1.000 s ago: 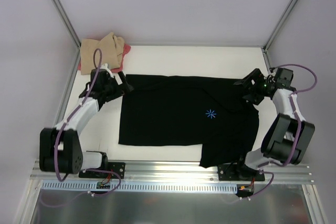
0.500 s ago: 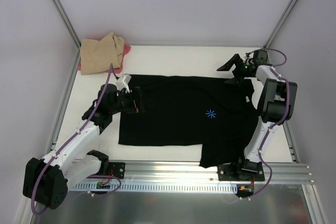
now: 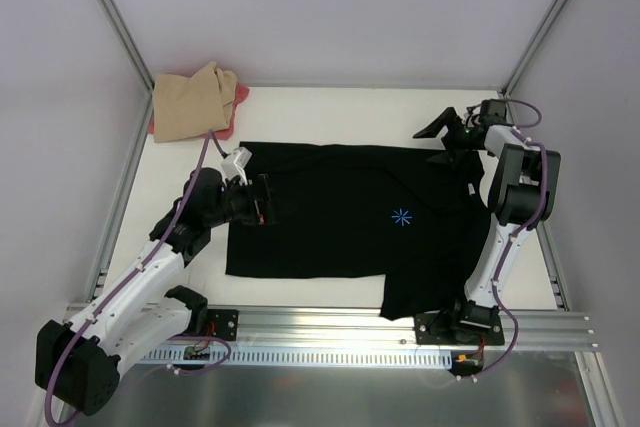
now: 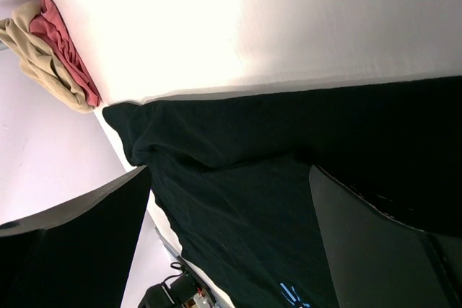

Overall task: Fold and stack the t-shirts
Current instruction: Fold the flattened tshirt in 1/3 of the way

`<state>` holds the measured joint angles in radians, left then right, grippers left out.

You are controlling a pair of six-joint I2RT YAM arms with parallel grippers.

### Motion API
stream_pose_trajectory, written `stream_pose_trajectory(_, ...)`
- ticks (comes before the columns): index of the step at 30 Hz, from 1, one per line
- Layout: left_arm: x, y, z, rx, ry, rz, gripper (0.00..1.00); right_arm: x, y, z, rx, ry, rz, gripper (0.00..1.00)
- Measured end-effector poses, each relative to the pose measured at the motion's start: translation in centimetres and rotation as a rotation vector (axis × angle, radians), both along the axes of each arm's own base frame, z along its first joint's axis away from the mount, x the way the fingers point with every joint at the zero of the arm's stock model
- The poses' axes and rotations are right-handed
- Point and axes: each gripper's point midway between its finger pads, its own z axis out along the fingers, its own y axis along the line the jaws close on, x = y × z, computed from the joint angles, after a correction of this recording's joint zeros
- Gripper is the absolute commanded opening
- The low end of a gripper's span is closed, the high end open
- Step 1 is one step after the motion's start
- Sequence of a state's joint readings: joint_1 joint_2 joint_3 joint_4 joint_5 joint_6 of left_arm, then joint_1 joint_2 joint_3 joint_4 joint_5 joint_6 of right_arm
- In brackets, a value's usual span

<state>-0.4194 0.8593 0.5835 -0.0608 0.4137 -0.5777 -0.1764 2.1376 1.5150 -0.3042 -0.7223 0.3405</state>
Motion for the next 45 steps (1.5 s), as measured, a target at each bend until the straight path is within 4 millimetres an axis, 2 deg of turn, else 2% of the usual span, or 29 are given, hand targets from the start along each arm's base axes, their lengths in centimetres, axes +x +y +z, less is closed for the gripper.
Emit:
stream_pose_trajectory(15,-0.7,0.4,-0.7,0.02,0.038,0.003,0.99,0.3,-1.5,-0.5,-0.007,0.005,-0.031,0.95)
stream_pose_trajectory(18,-0.7,0.4,-0.6,0.018,0.033,0.004,0.99,0.2,-1.4,-1.0,0.0,0.016,-0.029,0.91)
stream_pose_trajectory(22,-0.8,0.5,-0.7,0.018,0.032,0.005,0.99,0.3,-1.3,-1.2,-0.001,0.015,-0.027,0.73)
stream_pose_trajectory(23,-0.9,0.5,-0.8,0.019,0.034,0.005,0.99,0.3,-1.2,-1.3,-0.001,0.016,-0.022,0.6)
stream_pose_trajectory(24,-0.9,0.5,-0.8,0.019,0.035,0.005,0.99,0.2,-1.0,-1.5,-0.001,0.018,-0.018,0.53)
stream_pose_trajectory(25,-0.9,0.5,-0.8,0.019,0.033,0.006,0.99,0.2,-0.8,-1.6,0.002,0.022,-0.015,0.42)
stream_pose_trajectory(26,-0.9,0.5,-0.7,0.018,0.032,0.006,0.99,0.2,-0.7,-1.8,0.004,0.025,-0.011,0.26)
stream_pose_trajectory(27,-0.9,0.5,-0.7,0.018,0.03,0.006,0.99,0.1,-0.4,-1.9,0.005,0.028,-0.008,0.22)
stream_pose_trajectory(28,-0.9,0.5,-0.7,0.018,0.029,0.007,0.99,0.0,-0.3,-2.0,0.009,0.034,-0.006,0.12)
stream_pose_trajectory(32,-0.8,0.6,-0.6,0.018,0.022,0.013,0.99,-0.3,0.1,-2.3,0.017,0.047,-0.001,0.01)
stream_pose_trajectory(39,-1.2,1.0,-0.9,0.02,0.017,0.024,0.99,-1.9,0.5,-3.1,0.03,0.084,-0.001,0.0)
stream_pose_trajectory(42,-1.4,1.1,-0.9,0.018,0.016,0.027,0.99,-3.2,0.7,-2.2,0.03,0.088,0.0,0.0)
stream_pose_trajectory(45,-1.6,1.2,-0.9,0.017,0.02,0.029,0.99,-4.5,0.9,-0.5,0.022,0.058,0.002,0.0)
